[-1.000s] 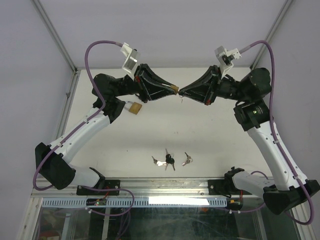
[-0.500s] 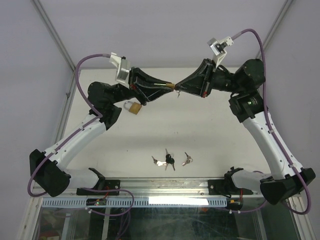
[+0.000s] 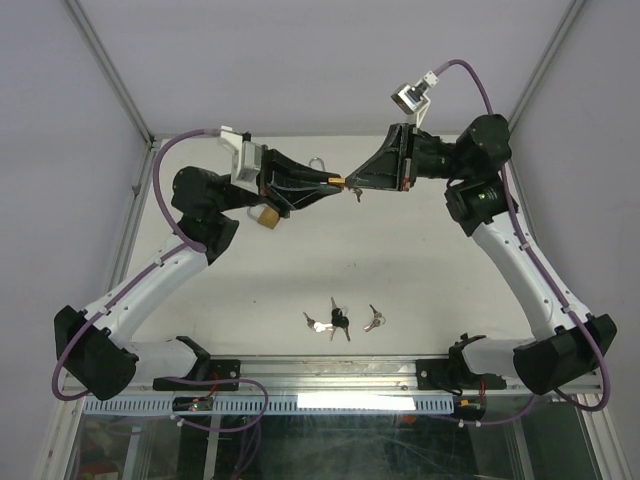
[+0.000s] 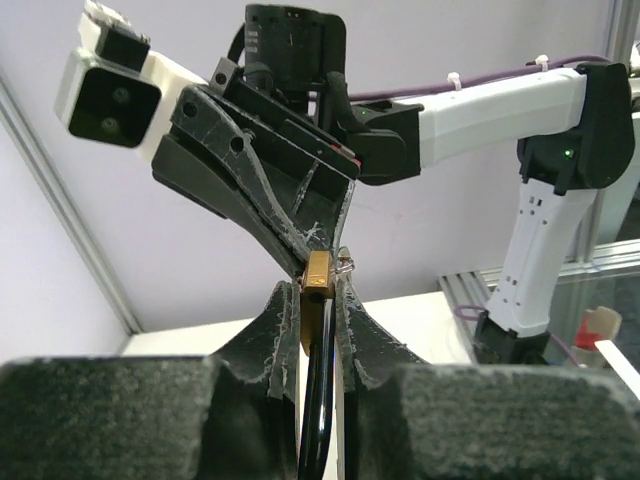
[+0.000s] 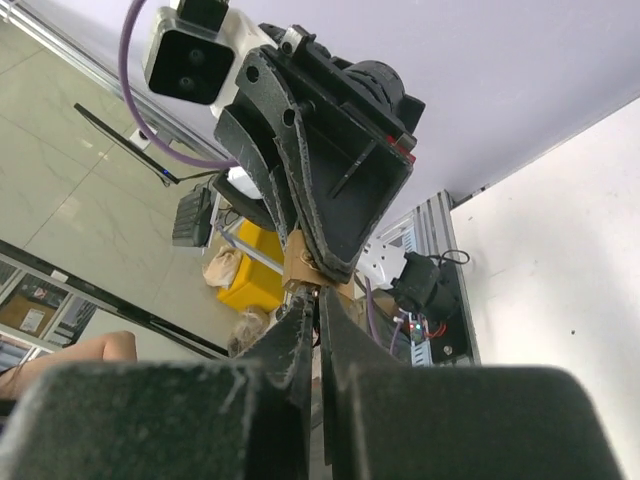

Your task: Unlock with the key

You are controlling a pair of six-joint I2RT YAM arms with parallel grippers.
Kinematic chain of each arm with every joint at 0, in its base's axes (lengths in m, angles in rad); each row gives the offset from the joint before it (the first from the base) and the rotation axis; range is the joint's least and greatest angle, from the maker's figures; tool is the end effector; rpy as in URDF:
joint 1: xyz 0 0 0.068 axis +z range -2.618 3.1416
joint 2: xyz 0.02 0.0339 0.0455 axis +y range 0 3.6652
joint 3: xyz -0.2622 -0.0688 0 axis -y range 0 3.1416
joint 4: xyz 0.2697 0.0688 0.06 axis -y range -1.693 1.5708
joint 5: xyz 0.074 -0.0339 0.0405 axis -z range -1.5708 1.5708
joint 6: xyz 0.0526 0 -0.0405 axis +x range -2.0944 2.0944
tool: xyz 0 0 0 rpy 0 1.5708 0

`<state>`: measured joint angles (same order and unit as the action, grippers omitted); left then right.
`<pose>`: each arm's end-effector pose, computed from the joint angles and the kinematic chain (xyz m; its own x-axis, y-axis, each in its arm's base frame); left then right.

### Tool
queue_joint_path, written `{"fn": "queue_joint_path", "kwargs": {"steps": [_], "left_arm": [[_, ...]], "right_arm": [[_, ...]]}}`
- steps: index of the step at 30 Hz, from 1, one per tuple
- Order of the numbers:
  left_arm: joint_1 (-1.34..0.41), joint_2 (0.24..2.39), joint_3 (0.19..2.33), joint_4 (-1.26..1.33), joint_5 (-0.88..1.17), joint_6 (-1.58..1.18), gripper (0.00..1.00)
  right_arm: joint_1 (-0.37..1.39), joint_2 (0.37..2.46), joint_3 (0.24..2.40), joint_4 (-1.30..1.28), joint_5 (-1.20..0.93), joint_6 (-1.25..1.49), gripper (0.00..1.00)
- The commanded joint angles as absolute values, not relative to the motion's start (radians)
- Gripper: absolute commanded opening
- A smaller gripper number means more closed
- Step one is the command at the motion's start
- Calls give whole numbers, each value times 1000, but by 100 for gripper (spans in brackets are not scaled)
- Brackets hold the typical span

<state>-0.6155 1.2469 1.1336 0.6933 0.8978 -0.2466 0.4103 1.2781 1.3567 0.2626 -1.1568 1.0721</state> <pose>0.2217 -0.2072 0.4497 0.2157 -0.3389 -0.9158 0.9761 0.0501 0.2114 0.2542 0.1631 0.4774 -0.6889 0.0856 -0.7197 -0.7246 -0.1054 0.6811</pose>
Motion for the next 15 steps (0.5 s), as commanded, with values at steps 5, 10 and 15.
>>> {"fn": "queue_joint_path", "kwargs": {"steps": [5, 10, 15], "left_arm": [[-602, 1210, 1048, 497, 844, -392, 0], [-580, 1202, 1036, 560, 847, -570, 0], [-580, 1214, 1051, 596, 838, -647, 0]], "right_arm": [[363, 1234, 1388, 7, -1189, 775, 38], [347, 1172, 1315, -61, -1128, 540, 59], [406, 1149, 1217, 50, -1178, 439, 66]]}}
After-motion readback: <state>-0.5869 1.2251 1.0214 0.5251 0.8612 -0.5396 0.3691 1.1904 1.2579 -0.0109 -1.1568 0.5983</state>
